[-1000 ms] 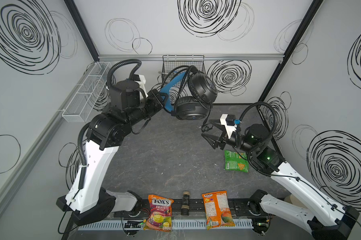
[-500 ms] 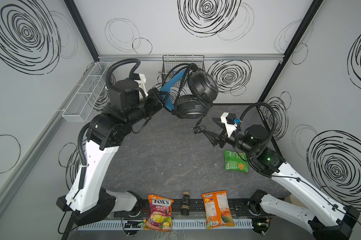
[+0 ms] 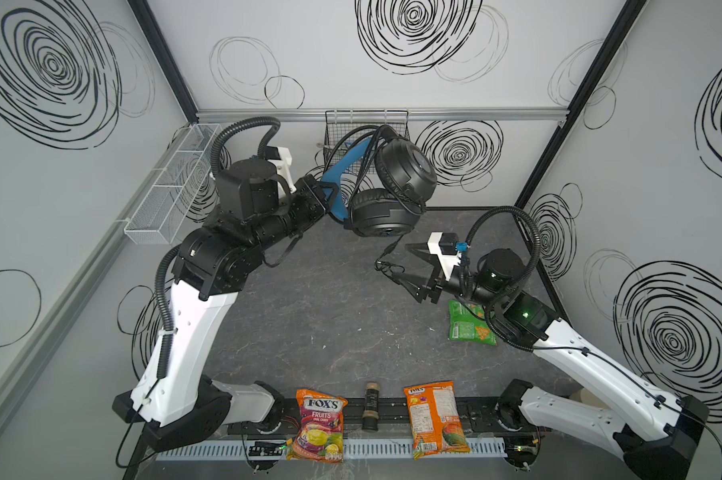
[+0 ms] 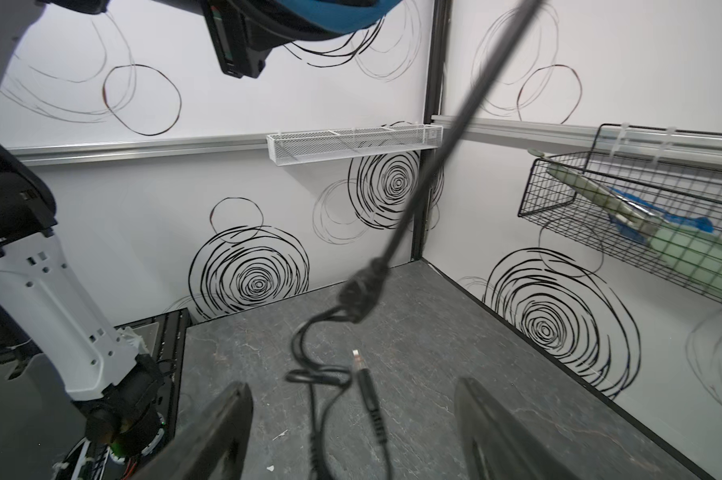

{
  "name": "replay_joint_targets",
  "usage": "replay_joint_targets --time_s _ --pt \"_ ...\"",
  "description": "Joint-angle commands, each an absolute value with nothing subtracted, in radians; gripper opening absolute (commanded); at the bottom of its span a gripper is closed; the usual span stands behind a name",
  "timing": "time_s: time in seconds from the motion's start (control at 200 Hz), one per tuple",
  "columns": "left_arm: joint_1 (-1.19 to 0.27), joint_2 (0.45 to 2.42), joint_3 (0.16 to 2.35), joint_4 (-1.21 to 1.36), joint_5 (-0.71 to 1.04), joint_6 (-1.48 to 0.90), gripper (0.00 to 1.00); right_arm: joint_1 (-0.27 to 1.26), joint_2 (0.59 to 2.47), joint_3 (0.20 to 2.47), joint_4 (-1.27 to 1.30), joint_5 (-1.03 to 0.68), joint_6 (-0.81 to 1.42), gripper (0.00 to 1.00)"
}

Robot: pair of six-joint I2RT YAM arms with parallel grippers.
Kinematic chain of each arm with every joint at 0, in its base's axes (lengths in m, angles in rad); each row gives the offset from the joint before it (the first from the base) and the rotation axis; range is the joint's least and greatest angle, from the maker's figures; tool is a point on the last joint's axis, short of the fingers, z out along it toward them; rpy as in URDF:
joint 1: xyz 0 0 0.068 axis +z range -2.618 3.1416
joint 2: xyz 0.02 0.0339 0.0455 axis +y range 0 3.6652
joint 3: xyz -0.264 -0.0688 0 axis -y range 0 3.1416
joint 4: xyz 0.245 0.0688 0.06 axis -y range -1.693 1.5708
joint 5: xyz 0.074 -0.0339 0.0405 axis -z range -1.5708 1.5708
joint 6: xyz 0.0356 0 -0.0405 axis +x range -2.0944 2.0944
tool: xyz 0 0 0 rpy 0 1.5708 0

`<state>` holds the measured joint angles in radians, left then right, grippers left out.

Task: Wrap the headphones

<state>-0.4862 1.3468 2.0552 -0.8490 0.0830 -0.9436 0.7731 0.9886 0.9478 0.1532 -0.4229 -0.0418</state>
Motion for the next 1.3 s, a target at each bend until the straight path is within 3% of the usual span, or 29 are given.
replay_joint_targets --time_s 0.0,0.14,0.325,0.47,1.296 --pt "-0.488 1.318 2.063 -0.719 0.102 -0.984 0.00 0.793 0.986 0.963 0.154 -0.474 -0.032 0.80" --pt "-0.488 1.322 2.065 -0.710 0.109 -0.990 0.00 0.805 1.000 0.969 0.139 -0.437 -0.042 0.79" --pt "-0.488 1.322 2.066 -0.712 0.108 -0.992 0.00 0.805 0.964 0.935 0.158 -0.222 -0.065 0.79" --pt "-0.488 1.320 2.051 -0.707 0.107 -0.990 0.00 0.799 0.921 0.925 0.136 -0.150 -0.096 0.79" --pt "-0.491 1.301 2.037 -0.697 0.113 -0.998 0.00 0.795 1.010 0.936 0.124 -0.211 -0.173 0.79"
